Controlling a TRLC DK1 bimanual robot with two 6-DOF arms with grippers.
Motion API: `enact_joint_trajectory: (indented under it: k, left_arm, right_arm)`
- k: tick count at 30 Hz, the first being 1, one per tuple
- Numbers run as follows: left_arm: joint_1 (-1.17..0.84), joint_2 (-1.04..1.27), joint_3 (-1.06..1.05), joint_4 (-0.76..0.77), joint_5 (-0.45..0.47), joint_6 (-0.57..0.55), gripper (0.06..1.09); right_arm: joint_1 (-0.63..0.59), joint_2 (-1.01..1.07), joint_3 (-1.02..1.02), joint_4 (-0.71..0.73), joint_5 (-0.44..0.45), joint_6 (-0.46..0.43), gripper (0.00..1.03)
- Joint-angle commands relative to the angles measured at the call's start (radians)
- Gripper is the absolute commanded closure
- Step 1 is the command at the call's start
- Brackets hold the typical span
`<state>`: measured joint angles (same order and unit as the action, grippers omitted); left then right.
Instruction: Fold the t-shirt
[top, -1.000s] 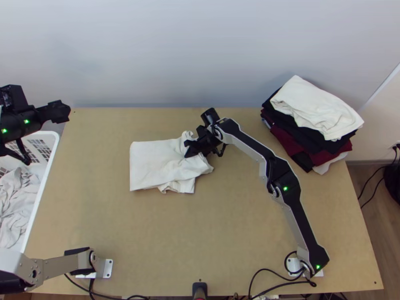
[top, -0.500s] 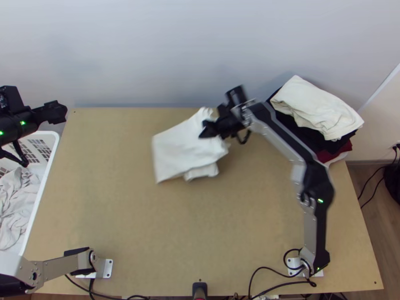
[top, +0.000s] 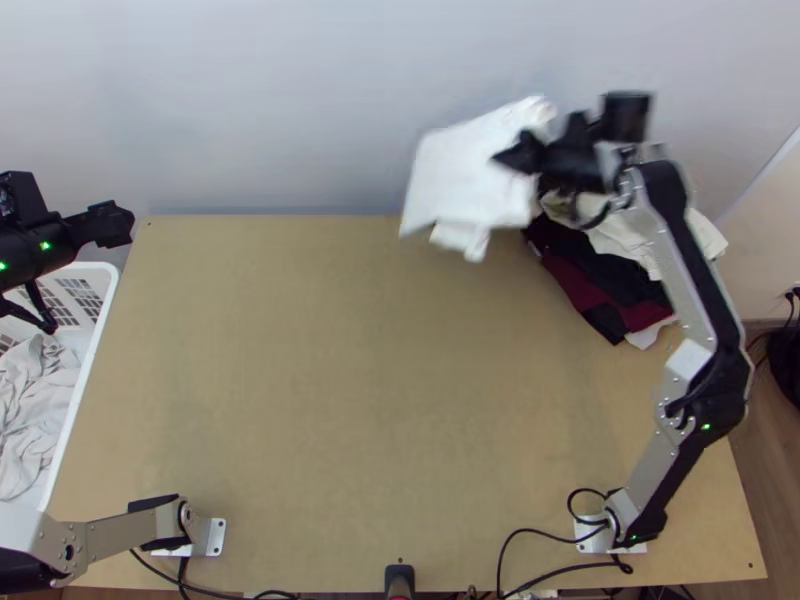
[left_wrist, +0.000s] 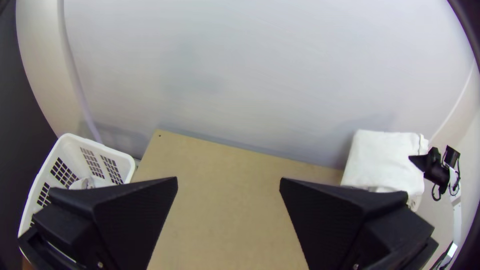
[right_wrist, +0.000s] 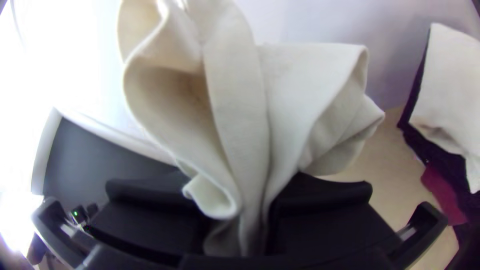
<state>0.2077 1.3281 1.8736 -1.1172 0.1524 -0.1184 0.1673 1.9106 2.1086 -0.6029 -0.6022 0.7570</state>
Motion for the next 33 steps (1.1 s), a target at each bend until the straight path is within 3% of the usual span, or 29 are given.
enact_joint_trajectory:
  k: [1,5,10,17,33]
  left_arm:
    - [0.001,-0.027,-0.018,0.002,0.006,0.003,0.09]
    - [-0.001,-0.029,-0.027,0.002,0.006,0.003,0.09]
    - [-0.004,-0.027,-0.033,0.007,0.006,-0.004,0.09]
    - [-0.016,-0.026,-0.03,0.013,0.006,-0.021,0.09]
    - [-0.017,-0.032,-0.036,0.019,0.007,-0.029,0.09]
  right_arm:
    - [-0.08,-0.071,0.093,0.109,0.024,0.136,1.0]
    - [-0.172,-0.068,0.137,0.183,0.107,0.268,1.0]
    - [-0.218,-0.067,0.165,0.164,0.22,0.277,1.0]
    - [-0.253,-0.061,0.162,0.081,0.223,0.265,1.0]
    - [-0.342,-0.074,0.091,-0.086,0.222,0.137,1.0]
